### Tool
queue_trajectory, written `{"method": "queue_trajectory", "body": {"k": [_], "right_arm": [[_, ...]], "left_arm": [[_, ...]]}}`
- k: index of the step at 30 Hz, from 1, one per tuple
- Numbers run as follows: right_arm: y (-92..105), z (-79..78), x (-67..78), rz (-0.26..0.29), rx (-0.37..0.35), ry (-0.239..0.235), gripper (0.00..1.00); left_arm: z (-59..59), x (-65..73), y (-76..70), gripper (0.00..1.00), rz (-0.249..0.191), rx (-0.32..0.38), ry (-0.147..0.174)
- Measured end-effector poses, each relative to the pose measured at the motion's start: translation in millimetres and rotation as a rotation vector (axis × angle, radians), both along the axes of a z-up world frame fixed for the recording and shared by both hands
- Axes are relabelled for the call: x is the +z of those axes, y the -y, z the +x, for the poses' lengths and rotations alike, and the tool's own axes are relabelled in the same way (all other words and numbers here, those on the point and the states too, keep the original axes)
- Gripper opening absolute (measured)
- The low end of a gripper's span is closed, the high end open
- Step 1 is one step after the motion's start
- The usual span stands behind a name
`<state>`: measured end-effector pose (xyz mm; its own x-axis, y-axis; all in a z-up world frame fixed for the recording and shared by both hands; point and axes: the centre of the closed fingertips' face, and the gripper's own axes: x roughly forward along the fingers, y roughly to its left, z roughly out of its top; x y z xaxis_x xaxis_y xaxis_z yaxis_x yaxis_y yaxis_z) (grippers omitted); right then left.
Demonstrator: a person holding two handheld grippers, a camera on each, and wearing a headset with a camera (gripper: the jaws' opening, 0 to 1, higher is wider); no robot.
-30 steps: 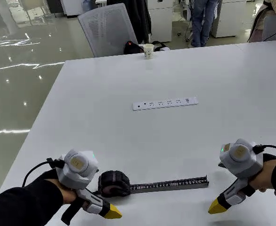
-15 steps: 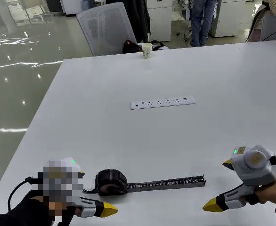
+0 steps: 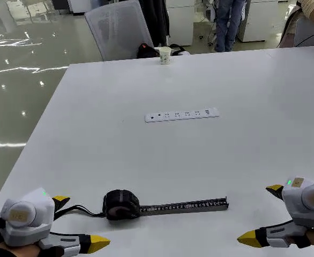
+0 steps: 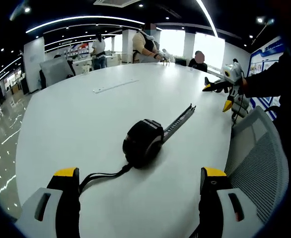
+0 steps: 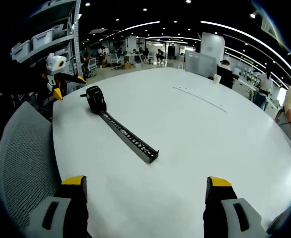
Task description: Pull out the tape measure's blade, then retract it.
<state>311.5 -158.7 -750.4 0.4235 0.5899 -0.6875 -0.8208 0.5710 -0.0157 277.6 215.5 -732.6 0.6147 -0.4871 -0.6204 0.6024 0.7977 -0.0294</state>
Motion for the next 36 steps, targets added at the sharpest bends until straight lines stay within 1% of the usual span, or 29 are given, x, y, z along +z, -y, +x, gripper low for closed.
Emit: {"method": "queue_trajectory", "body": {"k": [1, 3, 4, 6, 9, 10, 12, 14, 17, 19, 20, 22, 24, 27, 28, 29, 30, 32, 36], "right_arm": [[2.6, -1.5, 1.5, 0.008, -0.012, 0.003, 0.99], [6.9, -3.5, 2.3, 0.017, -0.030, 0.003, 0.99], [9.5, -4.7, 3.0, 0.025, -0.036, 0.004, 0.99], [12.9, -6.9, 4.1, 0.032, -0.045, 0.002, 0.99], [15.5, -9.5, 5.7, 0.035, -0.044, 0.010, 0.99], [17.1, -10.1, 3.6, 0.031, -0.039, 0.007, 0.99], [21.1, -11.6, -1.8, 0.017, -0.036, -0.001, 0.99], [22.6, -13.3, -1.9, 0.029, -0.038, 0.000, 0.99], [24.7, -14.2, -1.9, 0.033, -0.045, 0.005, 0.99], [26.5, -16.5, -0.6, 0.036, -0.052, 0.007, 0.99], [27.6, -17.5, -0.9, 0.036, -0.055, 0.006, 0.99], [30.4, -19.1, -2.3, 0.038, -0.061, 0.005, 0.99], [32.0, -20.0, -3.0, 0.035, -0.065, -0.003, 0.99], [34.2, -19.3, 1.7, 0.042, -0.071, 0.009, 0.99], [34.8, -18.7, 3.0, 0.045, -0.079, 0.011, 0.99], [36.0, -16.7, 5.6, 0.049, -0.091, 0.028, 0.99], [36.5, -17.0, 5.9, 0.054, -0.091, 0.028, 0.99], [38.3, -18.5, 3.4, 0.054, -0.099, 0.013, 0.99], [39.8, -23.6, 0.9, 0.054, -0.104, 0.002, 0.99]], "left_arm": [[-1.1, -0.7, -3.4, 0.99, -0.006, 0.013, 0.011], [-2.0, -2.1, -9.3, 0.99, -0.020, 0.048, 0.014], [-4.6, -3.6, -11.9, 0.99, -0.030, 0.062, 0.008], [-8.0, -3.4, -14.2, 0.99, -0.036, 0.074, 0.021], [-14.0, -2.1, -14.6, 0.99, -0.024, 0.075, 0.033], [-15.5, -2.0, -14.9, 0.99, -0.025, 0.077, 0.037], [-18.8, -3.9, -15.9, 0.99, -0.028, 0.092, 0.026], [-22.0, -6.6, -17.7, 0.99, -0.028, 0.108, 0.018], [-24.7, -8.4, -16.0, 0.99, -0.036, 0.113, 0.018], [-25.6, -11.3, -15.6, 0.99, -0.021, 0.111, 0.017], [-25.7, -11.3, -15.4, 0.99, -0.020, 0.107, 0.017], [-24.7, -8.9, -14.6, 0.99, -0.017, 0.103, 0.029], [-24.4, -8.4, -15.1, 0.99, -0.014, 0.108, 0.028], [-22.9, -8.6, -16.0, 0.99, -0.021, 0.113, 0.026], [-22.6, -8.6, -15.8, 0.99, -0.020, 0.112, 0.025], [-21.5, -9.0, -16.0, 0.99, -0.016, 0.108, 0.023], [-20.7, -9.0, -16.3, 0.99, -0.015, 0.108, 0.023], [-18.5, -7.6, -16.9, 0.99, -0.021, 0.113, 0.026], [-16.3, -4.0, -15.5, 0.99, -0.042, 0.130, 0.027]]}}
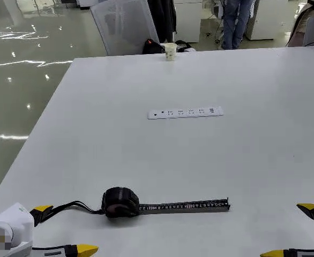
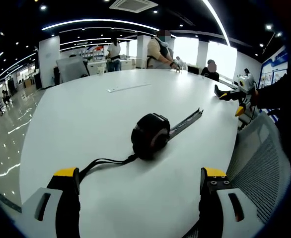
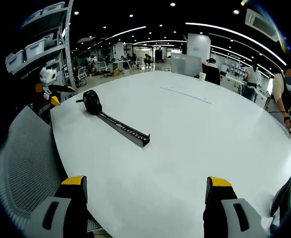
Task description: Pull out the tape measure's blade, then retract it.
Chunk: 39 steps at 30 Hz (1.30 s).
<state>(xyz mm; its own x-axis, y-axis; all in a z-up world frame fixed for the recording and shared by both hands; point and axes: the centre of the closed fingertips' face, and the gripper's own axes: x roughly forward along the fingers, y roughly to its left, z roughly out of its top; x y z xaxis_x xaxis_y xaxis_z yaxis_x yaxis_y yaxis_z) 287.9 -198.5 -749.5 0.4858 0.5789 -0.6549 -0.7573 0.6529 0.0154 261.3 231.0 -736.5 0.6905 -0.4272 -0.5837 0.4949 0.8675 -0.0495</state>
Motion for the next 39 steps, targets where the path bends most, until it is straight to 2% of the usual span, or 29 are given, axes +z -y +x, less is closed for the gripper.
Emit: {"method": "queue_trajectory", "body": {"k": [7, 12, 15, 20, 22, 26, 39], "right_arm": [[-4.4, -3.3, -7.1, 0.002, -0.001, -0.011, 0.99], [-7.9, 0.1, -4.2, 0.009, 0.003, -0.006, 0.99], [-5.7, 3.8, -3.9, -0.002, 0.009, -0.004, 0.99], [1.8, 7.9, -7.5, -0.015, -0.006, -0.012, 0.99], [2.6, 4.6, -9.3, -0.018, -0.012, -0.033, 0.99], [2.6, -0.6, -5.5, -0.014, -0.009, -0.025, 0.99], [5.9, -2.2, -0.2, -0.033, 0.005, -0.022, 0.99]], "left_arm": [[-0.6, -2.5, -0.1, 0.99, -0.003, 0.001, -0.011], [2.0, 3.3, -2.2, 0.99, -0.035, 0.022, 0.000], [5.9, 3.5, -2.7, 0.99, -0.028, 0.012, 0.009], [7.6, 3.0, -0.6, 0.99, -0.022, -0.003, 0.001], [6.8, 2.9, -0.2, 0.99, -0.020, -0.011, 0.002], [2.8, -1.2, -2.1, 0.99, 0.001, -0.027, -0.009], [3.9, -2.9, -4.9, 0.99, -0.016, -0.010, -0.015]]}}
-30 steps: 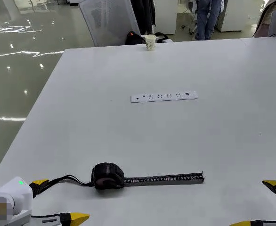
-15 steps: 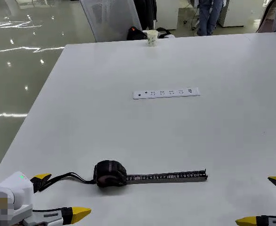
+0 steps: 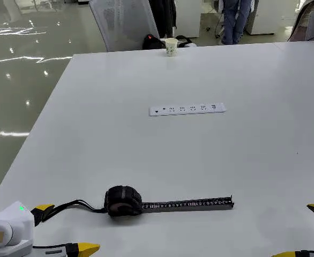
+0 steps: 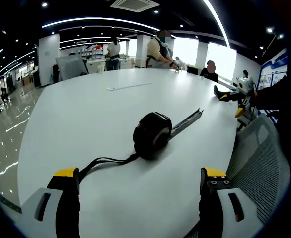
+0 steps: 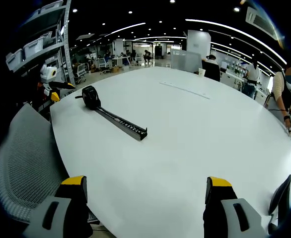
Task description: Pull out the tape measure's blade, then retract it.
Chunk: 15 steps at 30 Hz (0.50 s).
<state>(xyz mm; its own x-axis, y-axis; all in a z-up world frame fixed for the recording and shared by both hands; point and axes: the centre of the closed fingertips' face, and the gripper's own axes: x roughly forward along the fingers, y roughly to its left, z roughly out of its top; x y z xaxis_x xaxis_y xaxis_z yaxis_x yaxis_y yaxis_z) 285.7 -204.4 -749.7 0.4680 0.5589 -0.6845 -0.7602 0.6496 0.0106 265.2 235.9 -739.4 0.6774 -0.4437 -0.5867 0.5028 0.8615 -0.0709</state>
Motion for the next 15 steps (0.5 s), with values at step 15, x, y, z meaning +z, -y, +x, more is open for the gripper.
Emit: {"method": "queue_trajectory", "body": {"k": [15], "right_arm": [[-7.1, 18.2, 5.2, -0.096, 0.108, 0.002, 0.99]], "left_arm": [[18.8, 15.7, 25.2, 0.99, -0.056, 0.030, 0.016]]}}
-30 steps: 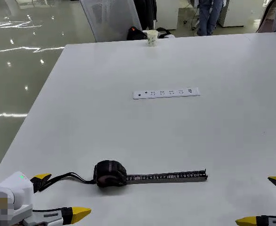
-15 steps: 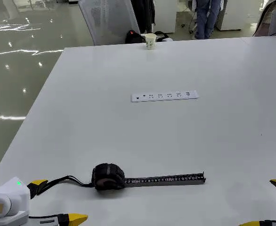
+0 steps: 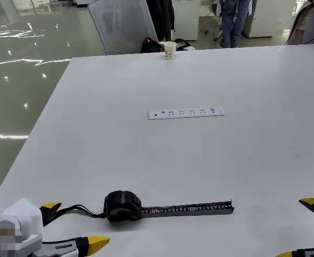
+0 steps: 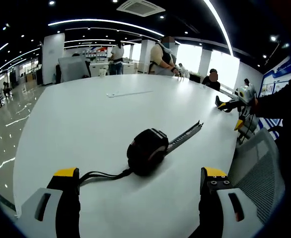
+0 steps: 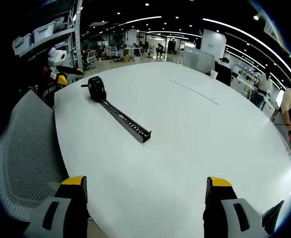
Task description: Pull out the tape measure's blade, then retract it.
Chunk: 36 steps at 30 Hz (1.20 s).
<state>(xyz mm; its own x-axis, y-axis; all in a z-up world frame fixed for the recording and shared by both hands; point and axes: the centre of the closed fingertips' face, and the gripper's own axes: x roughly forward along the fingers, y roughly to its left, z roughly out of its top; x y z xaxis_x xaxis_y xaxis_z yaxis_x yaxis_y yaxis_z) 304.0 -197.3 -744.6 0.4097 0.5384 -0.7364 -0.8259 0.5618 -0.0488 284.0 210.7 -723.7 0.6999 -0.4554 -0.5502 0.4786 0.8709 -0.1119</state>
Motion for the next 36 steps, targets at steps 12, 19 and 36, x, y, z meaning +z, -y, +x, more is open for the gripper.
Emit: {"method": "queue_trajectory", "body": {"k": [12, 19, 36], "right_arm": [[-5.4, 15.3, -3.5, -0.078, 0.090, -0.029, 0.99], [-3.7, 23.9, -6.7, -0.189, 0.219, -0.019, 0.95], [-28.6, 41.7, 1.2, -0.189, 0.305, -0.029, 0.94]], "left_arm": [[6.4, -9.5, 38.0, 0.99, 0.063, -0.058, -0.040], [18.0, -8.3, 47.9, 0.99, 0.022, -0.015, -0.035], [34.4, -1.2, 54.3, 0.99, 0.008, 0.164, 0.016]]}}
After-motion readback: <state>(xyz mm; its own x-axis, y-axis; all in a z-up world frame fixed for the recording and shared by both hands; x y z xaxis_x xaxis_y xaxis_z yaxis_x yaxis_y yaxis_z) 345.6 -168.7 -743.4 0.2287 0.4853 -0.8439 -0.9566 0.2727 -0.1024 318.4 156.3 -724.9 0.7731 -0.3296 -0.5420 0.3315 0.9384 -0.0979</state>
